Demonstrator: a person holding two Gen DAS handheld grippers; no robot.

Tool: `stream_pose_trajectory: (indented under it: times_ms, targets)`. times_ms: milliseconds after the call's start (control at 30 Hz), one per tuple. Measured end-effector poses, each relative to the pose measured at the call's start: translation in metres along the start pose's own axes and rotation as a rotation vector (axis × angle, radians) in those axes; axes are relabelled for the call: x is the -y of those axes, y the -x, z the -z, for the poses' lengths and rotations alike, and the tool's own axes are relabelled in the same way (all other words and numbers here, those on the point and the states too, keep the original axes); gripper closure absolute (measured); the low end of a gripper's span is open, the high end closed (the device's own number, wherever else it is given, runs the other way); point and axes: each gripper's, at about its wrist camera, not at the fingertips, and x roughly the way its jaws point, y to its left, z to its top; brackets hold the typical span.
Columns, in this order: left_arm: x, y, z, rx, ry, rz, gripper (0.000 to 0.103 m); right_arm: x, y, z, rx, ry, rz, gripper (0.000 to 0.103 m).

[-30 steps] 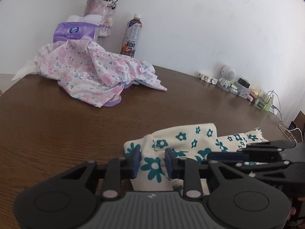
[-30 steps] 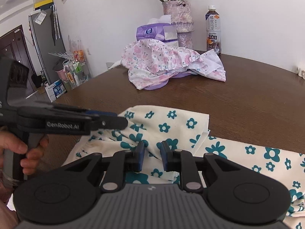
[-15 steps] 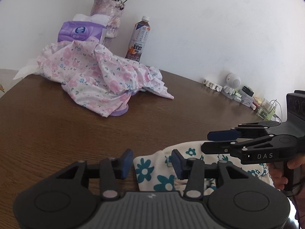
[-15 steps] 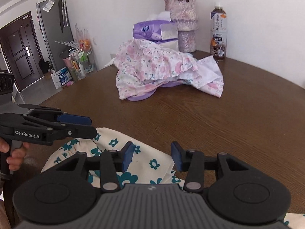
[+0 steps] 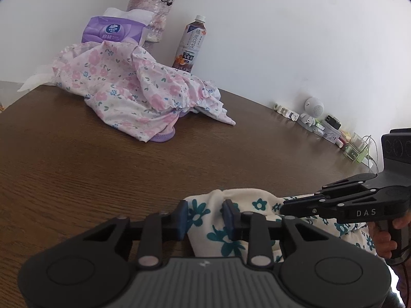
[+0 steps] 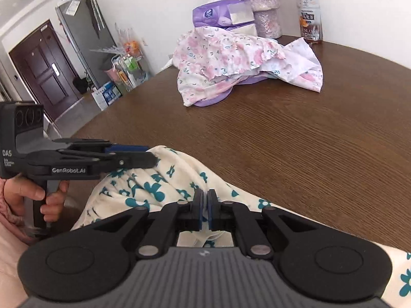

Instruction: Fold clothes

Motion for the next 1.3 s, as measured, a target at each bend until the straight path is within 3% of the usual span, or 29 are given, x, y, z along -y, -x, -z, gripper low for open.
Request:
stream_pose_trajectory:
  times_ms: [100,167,233,267,367,400,567,633,667,700,900,933,1033,1067,1300]
  targets:
    - [0.005,0.009,-0.009,0.044,-0.031,0.024,0.068,-0.003,-0.001,0.001,0.007,0.019,0.011,0.100]
    - [0.015,0.014,-0.022,0.071,-0.107,0.038,0.059,-0.006,0.000,0.001,0.009,0.038,0.019,0.099]
    - [0.025,0.010,-0.036,0.072,-0.197,0.027,0.058,-0.007,0.003,0.000,0.021,0.050,0.020,0.097]
    - [0.027,0.006,-0.041,0.058,-0.223,0.032,0.058,-0.008,0.005,-0.001,0.032,0.053,0.019,0.092]
    - [0.030,-0.007,-0.049,0.011,-0.284,0.071,0.058,-0.006,0.010,-0.008,0.077,0.066,0.025,0.062]
    - [0.029,-0.011,-0.050,-0.002,-0.291,0.087,0.058,-0.004,0.008,-0.010,0.079,0.060,0.019,0.060]
    - [0.015,-0.023,-0.050,-0.047,-0.266,0.148,0.055,0.011,-0.014,-0.014,0.042,-0.019,-0.014,0.061]
    - [0.010,-0.024,-0.048,-0.065,-0.256,0.179,0.054,0.013,-0.018,-0.011,0.036,-0.037,-0.032,0.078]
    - [0.009,-0.025,-0.048,-0.078,-0.256,0.196,0.054,0.012,-0.016,-0.011,0.039,-0.035,-0.044,0.094]
    - [0.008,-0.025,-0.047,-0.088,-0.266,0.213,0.054,0.011,-0.014,-0.010,0.044,-0.031,-0.055,0.095]
    - [0.011,-0.035,-0.048,-0.157,-0.396,0.278,0.055,-0.003,-0.002,-0.008,0.067,0.041,-0.095,0.097]
    - [0.012,-0.037,-0.048,-0.171,-0.412,0.297,0.058,-0.003,-0.003,-0.007,0.060,0.040,-0.090,0.097]
    - [0.013,-0.042,-0.047,-0.206,-0.451,0.331,0.086,0.000,-0.007,-0.004,0.039,0.028,-0.076,0.098]
    - [0.014,-0.044,-0.047,-0.218,-0.464,0.342,0.091,0.001,-0.008,-0.002,0.035,0.020,-0.071,0.098]
    - [0.011,-0.044,-0.040,-0.249,-0.477,0.349,0.094,0.002,-0.008,-0.001,0.035,0.026,-0.019,0.093]
